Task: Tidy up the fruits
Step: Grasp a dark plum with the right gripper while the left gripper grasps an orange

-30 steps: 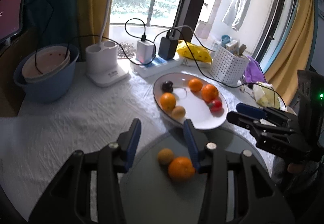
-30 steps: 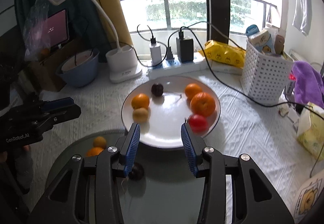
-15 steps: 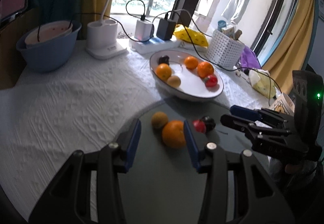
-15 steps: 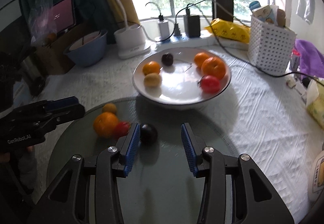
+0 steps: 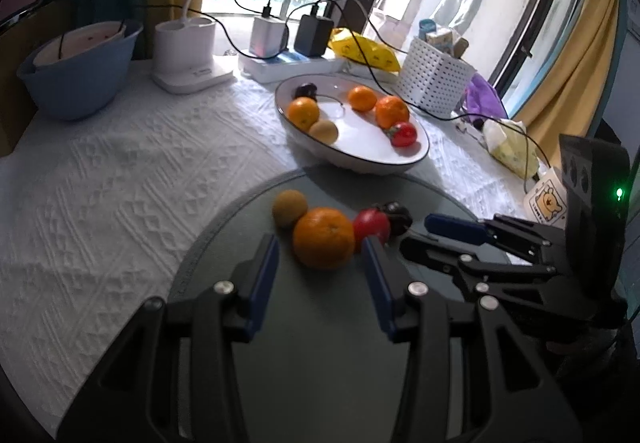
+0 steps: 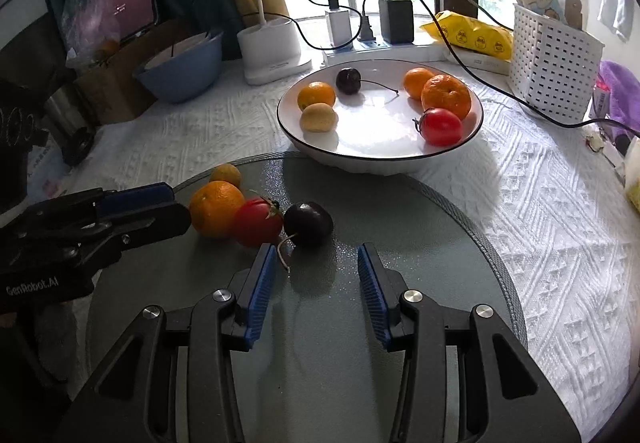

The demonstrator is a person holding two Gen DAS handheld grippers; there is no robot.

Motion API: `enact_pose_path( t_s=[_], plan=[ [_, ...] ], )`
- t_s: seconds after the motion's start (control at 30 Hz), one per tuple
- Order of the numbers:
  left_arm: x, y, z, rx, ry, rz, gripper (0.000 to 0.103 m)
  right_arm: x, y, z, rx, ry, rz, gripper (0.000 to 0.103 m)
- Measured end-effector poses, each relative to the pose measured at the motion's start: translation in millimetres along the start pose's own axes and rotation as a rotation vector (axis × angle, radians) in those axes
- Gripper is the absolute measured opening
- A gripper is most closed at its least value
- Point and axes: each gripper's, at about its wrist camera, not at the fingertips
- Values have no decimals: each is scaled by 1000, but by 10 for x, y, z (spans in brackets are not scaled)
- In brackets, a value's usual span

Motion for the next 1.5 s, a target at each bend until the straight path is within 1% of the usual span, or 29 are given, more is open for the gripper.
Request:
enact_pose_path(
  t_s=[0.3, 0.47, 0.53, 0.77, 0.8, 0.83, 0.9, 1.0, 1.07, 1.5],
  plan=[
    [-37, -143, -5, 36, -8, -4, 46, 6, -95, 58, 13, 14, -13, 45],
    [-34, -210, 14, 49, -3, -3, 46, -1, -130, 106, 15, 16, -4, 44],
    [-25, -242, 18, 59, -2, 3, 46, 4, -143, 120, 16, 20, 2, 41],
    [0, -282, 43, 59, -1, 0, 46, -7, -171, 168, 19, 18, 27, 40],
    [-6, -283, 42, 57, -8, 2, 46, -4, -175, 177, 17, 21, 29, 38],
    [-13, -284, 40, 56, -16, 4, 46, 1, -179, 184, 18, 22, 38, 32],
    [-24, -290, 41, 54, -24, 5, 46, 9, -183, 195, 19, 21, 56, 28],
    [-24, -293, 42, 52, -28, 1, 45, 4, -182, 202, 18, 15, 62, 28],
    [-32, -292, 40, 52, -33, -4, 41, 2, -173, 200, 17, 11, 66, 28],
    [-137, -135, 26, 31, -52, -1, 40, -1, -6, 163, -15, 9, 64, 28]
  ],
)
Point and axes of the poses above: each gripper's, at about its wrist camera, not at the fingertips, and y roughly against the way its jaws point, x to its left, z to its top, and after that the axes turned 12 degrees about -y, right-handed
